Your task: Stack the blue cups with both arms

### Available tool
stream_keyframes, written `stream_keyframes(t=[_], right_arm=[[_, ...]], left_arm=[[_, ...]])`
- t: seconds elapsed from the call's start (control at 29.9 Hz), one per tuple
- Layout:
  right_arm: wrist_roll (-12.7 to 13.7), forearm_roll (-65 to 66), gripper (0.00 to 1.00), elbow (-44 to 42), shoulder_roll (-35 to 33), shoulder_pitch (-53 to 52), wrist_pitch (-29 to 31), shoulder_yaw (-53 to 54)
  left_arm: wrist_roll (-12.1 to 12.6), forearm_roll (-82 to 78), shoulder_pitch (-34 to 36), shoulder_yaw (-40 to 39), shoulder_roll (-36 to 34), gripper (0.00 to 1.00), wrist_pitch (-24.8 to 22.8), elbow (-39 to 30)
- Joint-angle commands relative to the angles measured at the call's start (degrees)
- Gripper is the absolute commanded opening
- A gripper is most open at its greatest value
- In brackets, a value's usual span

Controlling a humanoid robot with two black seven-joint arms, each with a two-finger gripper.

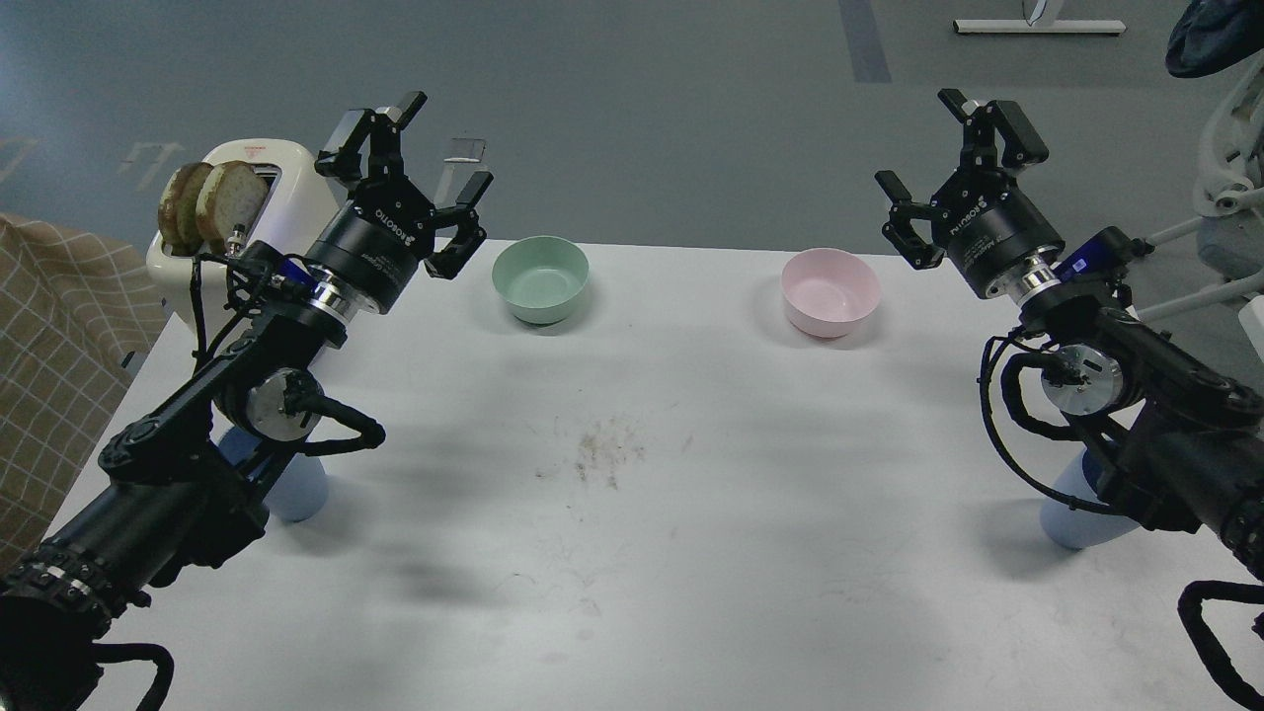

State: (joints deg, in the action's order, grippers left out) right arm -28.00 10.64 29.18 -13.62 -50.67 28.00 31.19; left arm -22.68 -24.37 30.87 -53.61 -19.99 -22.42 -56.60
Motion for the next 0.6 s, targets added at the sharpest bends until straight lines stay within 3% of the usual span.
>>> stream_keyframes(t=[0.0,0.33,0.57], right_arm=[[0.0,0.0,1.0,0.0,0.08,-0.04,0.0,0.01],[0.0,0.08,1.0,-0.09,-0.01,-0.05,0.0,-0.08],[0.0,0.26,1.0,-0.26,0.08,0.13,0.0,-0.08]], left_arm=[[-0.09,-0.06,-0.02,-0.01,-0.05,0.98,0.01,0.0],[-0.09,-0.24,0.42,-0.01,-0.49,0.98,0.1,0.0],[0.09,-5.86,1.39,-0.44,-4.62,0.98,-0.16,-2.9]])
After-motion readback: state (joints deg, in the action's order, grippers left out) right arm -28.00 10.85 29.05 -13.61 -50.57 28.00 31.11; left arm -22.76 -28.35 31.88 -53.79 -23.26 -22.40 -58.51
